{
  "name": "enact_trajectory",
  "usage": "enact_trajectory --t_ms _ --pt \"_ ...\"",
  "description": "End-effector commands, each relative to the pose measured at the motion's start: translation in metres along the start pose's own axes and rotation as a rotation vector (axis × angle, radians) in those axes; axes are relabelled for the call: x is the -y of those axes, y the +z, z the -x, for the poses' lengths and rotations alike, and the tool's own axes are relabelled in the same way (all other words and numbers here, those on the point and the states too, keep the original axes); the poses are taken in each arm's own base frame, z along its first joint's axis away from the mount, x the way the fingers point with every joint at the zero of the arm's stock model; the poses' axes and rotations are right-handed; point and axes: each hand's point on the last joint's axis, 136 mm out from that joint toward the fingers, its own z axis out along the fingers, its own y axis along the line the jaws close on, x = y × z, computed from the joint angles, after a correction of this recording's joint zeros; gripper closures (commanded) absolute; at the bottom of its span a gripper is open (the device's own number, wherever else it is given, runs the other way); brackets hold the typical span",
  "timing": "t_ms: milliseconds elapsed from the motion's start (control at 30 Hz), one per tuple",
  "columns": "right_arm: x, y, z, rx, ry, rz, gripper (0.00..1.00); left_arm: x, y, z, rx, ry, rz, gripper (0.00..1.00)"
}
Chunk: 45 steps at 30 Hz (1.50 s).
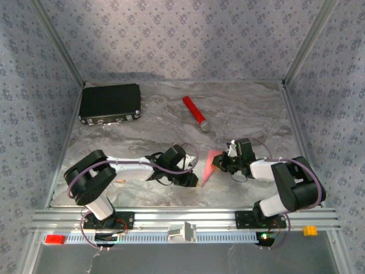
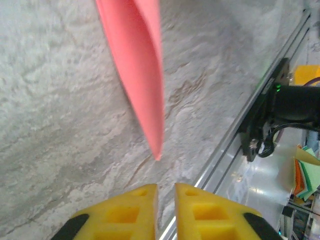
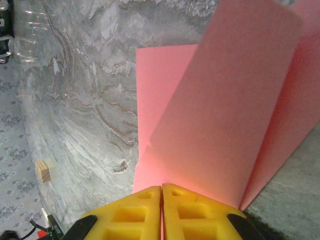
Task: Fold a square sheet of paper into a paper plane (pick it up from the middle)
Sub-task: Perform the fifth fold on the wing at the bottom-center of the table.
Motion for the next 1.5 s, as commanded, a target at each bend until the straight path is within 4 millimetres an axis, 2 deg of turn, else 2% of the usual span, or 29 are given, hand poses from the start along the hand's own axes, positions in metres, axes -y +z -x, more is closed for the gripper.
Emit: enact_trajectory --t_ms 0,133,200,367,533,800,967,1167,1467 --pt "0.03 0.0 -0.006 -0.004 0.038 -0.111 0.89 0.021 -0.009 0.028 0.062 0.043 -0.03 0.87" --pt "0.029 0.0 -0.006 -0.005 0.039 -0.11 0.89 0.045 0.007 0.048 0.02 0.068 -0.112 0.94" --pt "0.028 0.0 -0.005 -0.004 0.036 -0.107 0.89 0.047 0.017 0.053 -0.003 0.062 -0.125 0.95" --pt "0.029 0.0 -0.005 -0.005 0.04 -0.111 0.89 0.043 0.036 0.06 -0.025 0.047 -0.139 0.96" --pt "0.03 -0.001 -0.006 -0.006 0.041 -0.11 0.89 0.044 0.045 0.066 -0.03 0.059 -0.143 0.95" --pt "0.031 -0.001 -0.006 -0.006 0.045 -0.112 0.89 0.024 0.063 0.069 -0.056 0.04 -0.079 0.95" --pt "0.032 -0.001 -0.007 -0.007 0.047 -0.114 0.89 0.006 0.073 0.059 -0.095 0.027 -0.019 0.95" --pt "0.034 -0.001 -0.008 -0.006 0.049 -0.119 0.89 -0.022 0.078 0.032 -0.15 0.015 0.078 0.96" --pt "0.035 -0.001 -0.009 -0.008 0.052 -0.122 0.89 -0.035 0.075 -0.004 -0.192 0.0 0.118 0.95"
